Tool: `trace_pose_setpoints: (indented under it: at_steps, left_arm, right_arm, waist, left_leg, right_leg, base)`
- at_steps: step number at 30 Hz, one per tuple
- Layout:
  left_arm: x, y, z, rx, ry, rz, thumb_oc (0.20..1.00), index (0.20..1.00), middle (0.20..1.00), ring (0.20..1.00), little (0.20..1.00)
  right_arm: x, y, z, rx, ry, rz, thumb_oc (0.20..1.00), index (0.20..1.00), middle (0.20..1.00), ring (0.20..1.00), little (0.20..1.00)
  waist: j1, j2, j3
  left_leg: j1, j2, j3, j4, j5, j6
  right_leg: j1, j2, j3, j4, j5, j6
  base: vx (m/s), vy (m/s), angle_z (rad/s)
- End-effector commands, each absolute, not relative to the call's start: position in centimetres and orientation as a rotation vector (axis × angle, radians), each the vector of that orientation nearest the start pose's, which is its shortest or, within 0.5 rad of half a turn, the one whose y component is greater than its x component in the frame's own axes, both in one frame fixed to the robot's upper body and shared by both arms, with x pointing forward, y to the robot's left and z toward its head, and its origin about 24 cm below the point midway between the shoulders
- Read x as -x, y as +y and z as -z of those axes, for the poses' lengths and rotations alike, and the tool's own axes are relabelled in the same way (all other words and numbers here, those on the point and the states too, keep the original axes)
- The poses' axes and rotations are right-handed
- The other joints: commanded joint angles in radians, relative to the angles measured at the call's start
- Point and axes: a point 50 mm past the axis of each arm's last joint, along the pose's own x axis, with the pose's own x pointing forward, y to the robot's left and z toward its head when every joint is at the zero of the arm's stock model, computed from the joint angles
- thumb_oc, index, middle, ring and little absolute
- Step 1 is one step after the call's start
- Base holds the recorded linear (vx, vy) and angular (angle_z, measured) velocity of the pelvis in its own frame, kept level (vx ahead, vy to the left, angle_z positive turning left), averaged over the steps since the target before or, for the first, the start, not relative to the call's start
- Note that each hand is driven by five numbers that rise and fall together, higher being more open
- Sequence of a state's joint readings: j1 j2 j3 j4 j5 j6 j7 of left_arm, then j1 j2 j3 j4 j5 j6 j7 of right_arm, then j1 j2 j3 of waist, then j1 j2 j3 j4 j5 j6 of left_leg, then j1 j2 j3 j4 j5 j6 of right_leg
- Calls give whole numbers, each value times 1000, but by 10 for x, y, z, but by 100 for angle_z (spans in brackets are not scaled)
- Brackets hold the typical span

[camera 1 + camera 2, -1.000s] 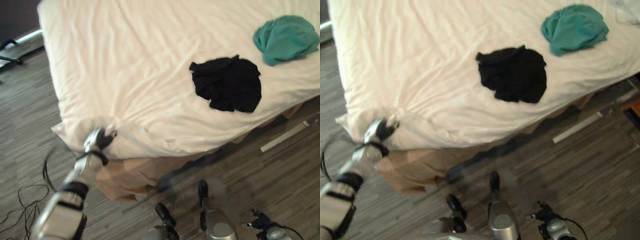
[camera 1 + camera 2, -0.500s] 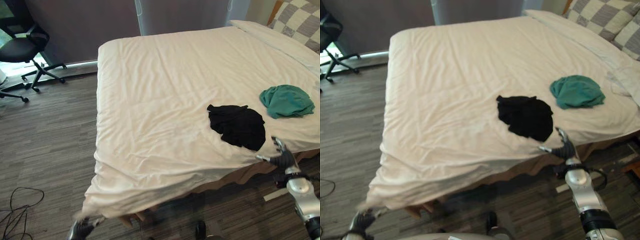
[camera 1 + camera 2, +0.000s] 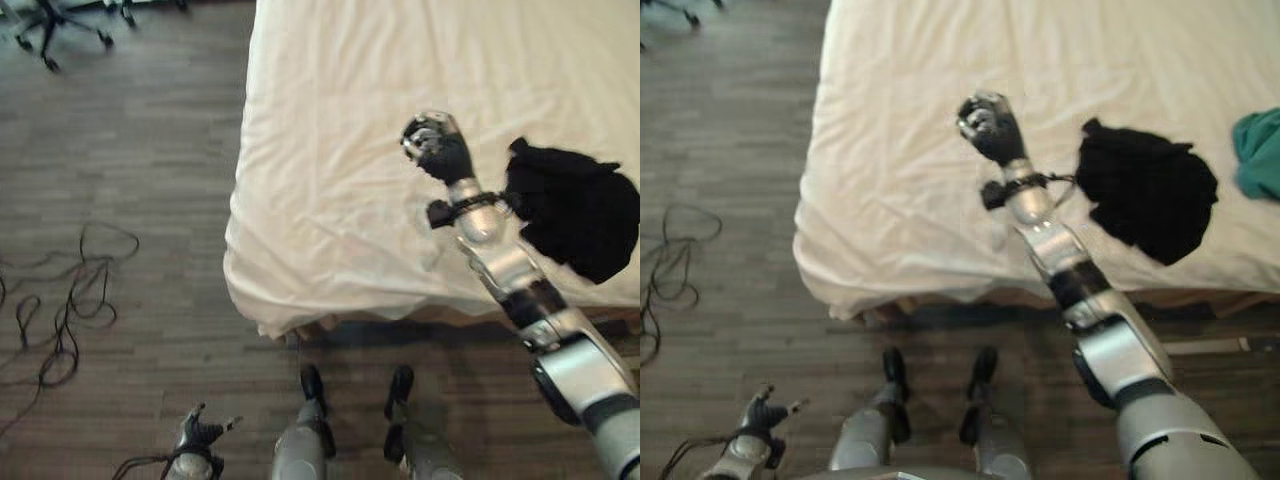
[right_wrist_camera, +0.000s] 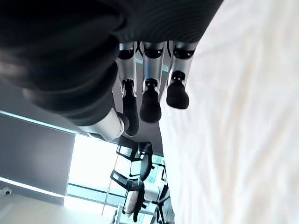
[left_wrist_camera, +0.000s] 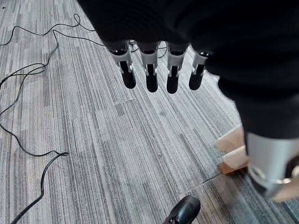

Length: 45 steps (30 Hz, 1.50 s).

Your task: Tidy up the quilt and then pick up the clothes from the bed and put them into the laundry hamper.

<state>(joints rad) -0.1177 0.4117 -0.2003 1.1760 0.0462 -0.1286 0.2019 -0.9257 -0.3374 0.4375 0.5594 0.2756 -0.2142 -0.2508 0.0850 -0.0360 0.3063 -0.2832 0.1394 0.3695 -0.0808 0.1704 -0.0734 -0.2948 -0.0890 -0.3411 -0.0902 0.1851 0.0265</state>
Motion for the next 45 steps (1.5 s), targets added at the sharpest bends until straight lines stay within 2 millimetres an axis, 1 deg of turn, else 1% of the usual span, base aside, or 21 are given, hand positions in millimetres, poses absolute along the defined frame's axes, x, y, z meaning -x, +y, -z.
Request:
trace_pose_setpoints:
  at_steps: [1, 3, 5, 7, 8, 9, 13, 15, 20, 22, 24, 25, 29, 32, 34, 36, 37, 41, 42, 43, 45]
  left_arm:
    - [-182, 304, 99, -723, 825, -203, 1000, 1000, 1000, 1000, 1000]
    - [-193, 292, 99, -723, 793, -159, 1000, 1000, 1000, 1000, 1000]
    - [-196, 282, 101, -715, 782, -125, 1000, 1000, 1000, 1000, 1000]
    - [-195, 279, 103, -715, 787, -112, 1000, 1000, 1000, 1000, 1000]
    - [-194, 277, 104, -721, 792, -99, 1000, 1000, 1000, 1000, 1000]
    - [-190, 274, 108, -735, 811, -71, 1000, 1000, 1000, 1000, 1000]
    - [-178, 274, 115, -732, 863, -65, 1000, 1000, 1000, 1000, 1000]
    - [-171, 277, 118, -726, 900, -80, 1000, 1000, 1000, 1000, 1000]
    - [-150, 285, 126, -699, 1000, -92, 1000, 1000, 1000, 1000, 1000]
    - [-163, 278, 123, -682, 953, -80, 1000, 1000, 1000, 1000, 1000]
    - [-168, 271, 123, -659, 934, -80, 1000, 1000, 1000, 1000, 1000]
    - [-171, 265, 122, -629, 904, -72, 1000, 1000, 1000, 1000, 1000]
    - [-180, 260, 119, -594, 862, -65, 1000, 1000, 1000, 1000, 1000]
    - [-186, 259, 114, -565, 819, -68, 1000, 1000, 1000, 1000, 1000]
    - [-195, 258, 106, -488, 763, -85, 1000, 1000, 1000, 1000, 1000]
    - [-204, 263, 98, -481, 717, -125, 1000, 1000, 1000, 1000, 1000]
    - [-204, 263, 98, -481, 717, -125, 1000, 1000, 1000, 1000, 1000]
    - [-208, 260, 98, -492, 730, -100, 1000, 1000, 1000, 1000, 1000]
    - [-200, 259, 106, -520, 786, -67, 1000, 1000, 1000, 1000, 1000]
    - [-200, 259, 106, -520, 786, -66, 1000, 1000, 1000, 1000, 1000]
    - [-186, 259, 116, -539, 853, -43, 1000, 1000, 1000, 1000, 1000]
  right_arm:
    - [-379, -74, -200, 163, -472, -241, 200, 200, 200, 200, 200]
    - [-370, -41, -157, 181, -338, -363, 200, 200, 200, 200, 200]
    - [-354, -24, -116, 204, -218, -463, 200, 200, 200, 200, 200]
    - [-346, -18, -101, 192, -170, -503, 200, 200, 200, 200, 200]
    - [-336, -10, -86, 173, -121, -552, 200, 200, 200, 200, 200]
    - [-309, 9, -57, 42, 6, -680, 200, 200, 200, 200, 200]
    - [-278, 27, -50, -191, 59, -812, 200, 200, 200, 200, 200]
    - [-271, 25, -64, -260, -17, -833, 200, 200, 200, 200, 200]
    - [-279, -9, -95, -346, -182, -729, 200, 200, 200, 200, 200]
    - [-288, -30, -123, -368, -316, -654, 200, 200, 200, 200, 200]
    - [-293, -35, -131, -372, -355, -606, 200, 200, 200, 200, 200]
    - [-305, -47, -151, -342, -435, -530, 200, 200, 200, 200, 200]
    - [-324, -70, -164, -237, -480, -398, 200, 200, 200, 200, 200]
    - [-338, -93, -152, -195, -422, -269, 200, 200, 200, 200, 200]
    - [-341, -147, -89, -123, -184, -39, 200, 200, 200, 200, 200]
    - [-326, -180, -52, -78, -52, 75, 200, 200, 200, 200, 200]
    - [-326, -180, -52, -78, -51, 75, 200, 200, 200, 200, 200]
    - [-269, -248, 21, -64, 230, 315, 200, 200, 200, 200, 200]
    - [-236, -273, 49, -59, 371, 402, 200, 200, 200, 200, 200]
    - [-236, -274, 50, -59, 372, 402, 200, 200, 200, 200, 200]
    - [-203, -295, 69, -48, 484, 482, 200, 200, 200, 200, 200]
  waist:
    - [41, 39, 50]
    - [53, 40, 52]
    - [55, 34, 44]
    - [54, 31, 38]
    - [53, 27, 31]
    - [52, 16, 10]
    - [36, -10, -32]
    - [21, -24, -56]
    - [-28, -37, -101]
    - [-48, -35, -98]
    - [-47, -31, -87]
    - [-41, -18, -39]
    - [-38, 12, 38]
    - [-36, 28, 74]
    - [-59, 50, 66]
    - [-77, 50, 51]
    - [-76, 50, 51]
    - [-130, 33, 3]
    - [-164, 19, -21]
    - [-163, 19, -20]
    - [-197, 11, -47]
  left_leg:
    - [15, 119, -28, -6, -29, -93]
    - [-15, 120, -38, -6, -27, -96]
    - [-14, 118, -41, -6, -32, -95]
    - [-9, 117, -41, -6, -36, -93]
    - [-4, 115, -43, -6, -40, -91]
    - [14, 108, -47, -6, -49, -86]
    - [56, 97, -44, -6, -68, -75]
    - [87, 90, -38, -6, -82, -69]
    - [154, 74, -16, -6, -113, -54]
    - [159, 69, -9, -6, -117, -48]
    - [154, 68, -9, -6, -112, -48]
    - [130, 68, -15, 1, -101, -49]
    - [47, 71, -20, 98, -113, -48]
    - [-37, 88, -24, 203, -141, -47]
    - [-101, 113, -40, 309, -195, -39]
    - [-90, 118, -42, 330, -220, -34]
    - [-90, 118, -42, 330, -221, -34]
    - [-8, 110, -26, 305, -247, -32]
    - [51, 100, -13, 283, -254, -31]
    - [55, 100, -12, 281, -254, -31]
    - [109, 83, -1, 245, -252, -26]
  right_leg:
    - [35, -107, 40, 6, -110, 121]
    - [16, -114, 30, 3, -105, 123]
    - [21, -117, 22, 3, -106, 125]
    - [26, -118, 20, 3, -106, 125]
    - [32, -120, 18, 3, -108, 125]
    - [54, -123, 13, 3, -111, 123]
    - [101, -122, 6, 3, -120, 122]
    - [130, -123, 4, 3, -126, 123]
    - [172, -118, 20, 7, -139, 125]
    - [164, -116, 34, 11, -138, 126]
    - [156, -117, 35, 14, -135, 124]
    - [118, -124, 45, 39, -136, 121]
    - [44, -145, 74, 107, -150, 109]
    - [-18, -162, 80, 184, -171, 101]
    - [-91, -176, 98, 291, -214, 94]
    - [-89, -177, 102, 316, -231, 91]
    - [-89, -177, 103, 316, -231, 91]
    - [-22, -168, 104, 287, -244, 94]
    - [35, -153, 109, 256, -239, 97]
    - [38, -153, 109, 254, -238, 97]
    - [87, -135, 120, 210, -225, 104]
  base:
    - [-87, -14, 24]
    - [-44, -3, 16]
    - [5, 5, 8]
    - [22, 6, 8]
    - [66, 8, 13]
    - [84, 13, 13]
    - [84, 3, 6]
    - [104, 26, 5]
    - [57, 47, -8]
    - [-22, 10, -16]
    - [-116, -9, -26]
    - [-173, -16, -25]
    - [-232, 11, -14]
    - [-142, -10, 3]
    - [-59, 9, -6]
    - [20, 8, -11]
    - [47, 12, -12]
    - [141, 7, 0]
    - [167, 17, 10]
    - [153, 28, -6]
    - [113, 42, -36]
